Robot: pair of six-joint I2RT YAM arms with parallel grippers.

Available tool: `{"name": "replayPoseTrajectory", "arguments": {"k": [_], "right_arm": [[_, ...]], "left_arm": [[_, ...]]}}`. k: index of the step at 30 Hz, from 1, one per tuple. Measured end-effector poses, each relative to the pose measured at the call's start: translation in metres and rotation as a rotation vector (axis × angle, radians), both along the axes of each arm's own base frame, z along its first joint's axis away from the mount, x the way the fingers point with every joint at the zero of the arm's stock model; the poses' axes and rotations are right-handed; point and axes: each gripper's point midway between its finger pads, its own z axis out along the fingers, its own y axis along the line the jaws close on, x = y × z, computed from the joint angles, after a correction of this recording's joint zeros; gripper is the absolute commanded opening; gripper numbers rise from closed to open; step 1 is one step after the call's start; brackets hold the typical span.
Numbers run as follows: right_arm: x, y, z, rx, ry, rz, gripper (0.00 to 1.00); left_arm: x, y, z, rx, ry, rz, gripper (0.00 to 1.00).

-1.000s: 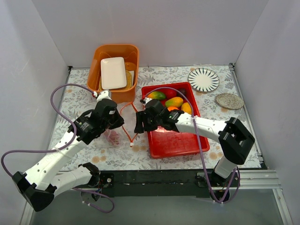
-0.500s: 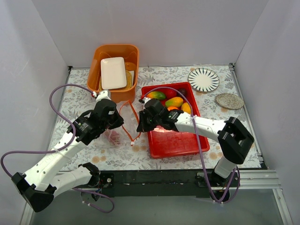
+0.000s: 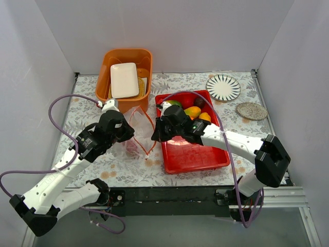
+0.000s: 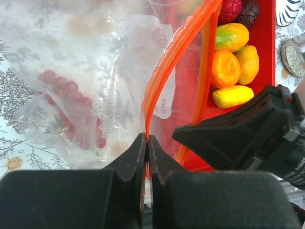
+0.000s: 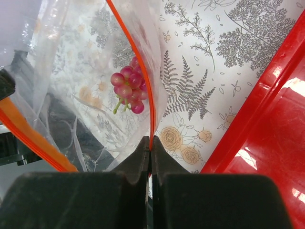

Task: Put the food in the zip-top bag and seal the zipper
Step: Adjust the zipper food storage bag at the center of the board.

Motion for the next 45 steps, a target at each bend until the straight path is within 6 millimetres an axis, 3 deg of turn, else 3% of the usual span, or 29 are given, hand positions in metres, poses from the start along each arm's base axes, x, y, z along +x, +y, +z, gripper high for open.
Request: {"name": "replayPoseTrajectory", "arguments": {"k": [4,7,11,17,19,24,29,35,37,38,42,45], "right_arm": [[0.0,-0.003,0.007,-0.004,-0.019,0.006,0.01],[-0.001,0.001,0.02,0.005,-0.024,0.026,0.01],[-0.005,0.018,0.069,0.099,-0.099,0.073,0.01],[-0.022,0.045,0.139,0.231,-0.177,0.214,0.01],[-0.026,0.05,0.141,0.242,-0.173,0.244,0.01],[-0.032,0.07,0.112,0.227,-0.098,0.316,0.01],[-0.035,0.087,0.077,0.21,-0.008,0.36,0.01],[-0.034,0.096,0.068,0.233,0.019,0.365,0.01],[-0.035,0.095,0.059,0.243,0.024,0.359,0.01],[-0.036,0.093,0.048,0.238,0.037,0.352,0.01],[-0.044,0.07,-0.022,0.125,0.14,0.291,0.01],[-0.046,0.051,-0.059,0.042,0.186,0.235,0.01]], "left_arm": [[-0.002,0.003,0.0,0.013,0.008,0.007,0.0],[-0.004,0.009,0.014,0.026,0.007,0.021,0.01],[-0.001,0.016,0.057,0.003,-0.072,0.048,0.0],[-0.002,0.024,0.052,0.057,-0.012,0.092,0.0],[-0.004,0.027,0.053,0.059,-0.018,0.096,0.0],[-0.011,0.053,0.074,0.116,-0.042,0.165,0.01],[-0.013,0.072,0.08,0.187,-0.045,0.22,0.02],[-0.013,0.08,0.079,0.227,-0.059,0.237,0.01],[-0.011,0.079,0.058,0.257,-0.038,0.227,0.0],[-0.01,0.078,0.038,0.286,-0.012,0.216,0.0],[-0.009,0.065,-0.034,0.375,0.131,0.155,0.0],[-0.007,0.051,-0.056,0.361,0.174,0.112,0.0]]}}
